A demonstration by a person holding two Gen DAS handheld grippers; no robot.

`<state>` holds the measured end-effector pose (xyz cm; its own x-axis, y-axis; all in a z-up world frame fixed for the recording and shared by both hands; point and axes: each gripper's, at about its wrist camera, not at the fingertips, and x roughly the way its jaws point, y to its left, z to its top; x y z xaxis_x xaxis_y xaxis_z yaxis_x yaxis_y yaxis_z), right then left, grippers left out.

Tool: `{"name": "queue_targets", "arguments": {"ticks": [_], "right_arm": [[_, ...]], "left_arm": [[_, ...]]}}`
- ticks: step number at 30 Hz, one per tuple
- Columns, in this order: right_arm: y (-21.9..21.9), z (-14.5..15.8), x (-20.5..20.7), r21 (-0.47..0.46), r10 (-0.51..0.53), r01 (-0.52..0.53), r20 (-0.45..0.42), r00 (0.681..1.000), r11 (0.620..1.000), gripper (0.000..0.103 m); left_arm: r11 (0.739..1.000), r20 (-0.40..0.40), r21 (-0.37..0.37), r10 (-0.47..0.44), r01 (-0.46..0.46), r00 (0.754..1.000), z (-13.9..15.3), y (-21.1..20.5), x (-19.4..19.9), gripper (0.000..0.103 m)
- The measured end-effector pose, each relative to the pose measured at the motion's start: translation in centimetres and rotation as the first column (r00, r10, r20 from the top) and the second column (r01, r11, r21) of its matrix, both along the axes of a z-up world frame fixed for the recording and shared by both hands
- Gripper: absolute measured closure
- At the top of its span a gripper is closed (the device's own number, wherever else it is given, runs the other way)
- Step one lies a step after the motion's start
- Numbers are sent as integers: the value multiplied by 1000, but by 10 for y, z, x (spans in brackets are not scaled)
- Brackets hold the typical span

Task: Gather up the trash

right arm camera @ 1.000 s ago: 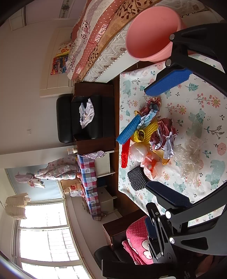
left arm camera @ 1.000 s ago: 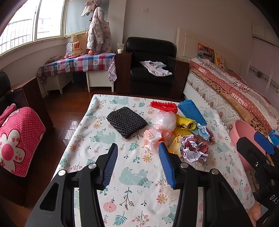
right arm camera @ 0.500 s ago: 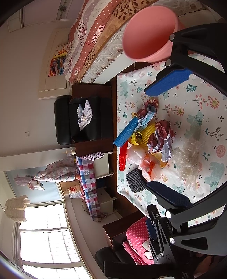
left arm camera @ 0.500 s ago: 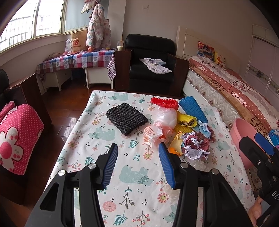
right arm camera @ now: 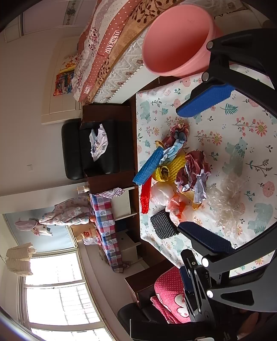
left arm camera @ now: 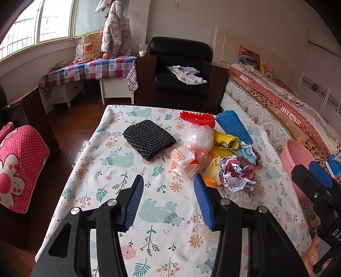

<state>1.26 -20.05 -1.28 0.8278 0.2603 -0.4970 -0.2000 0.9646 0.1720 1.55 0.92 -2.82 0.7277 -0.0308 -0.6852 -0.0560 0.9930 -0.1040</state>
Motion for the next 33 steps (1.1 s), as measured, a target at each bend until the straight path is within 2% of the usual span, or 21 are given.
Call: {"name": "queue_targets", "arguments": {"ticks": [21, 33], "right_arm": [[-5, -9, 14, 0, -4, 4, -27, 1000, 1000, 4], [-4, -15, 28, -19, 5, -6, -42, 999, 1000, 5]], "left_arm": [[1000, -20, 15, -20, 20, 1000, -8, -4, 20, 54], [996, -14, -58, -75, 74, 997, -18, 6, 35, 54]]}}
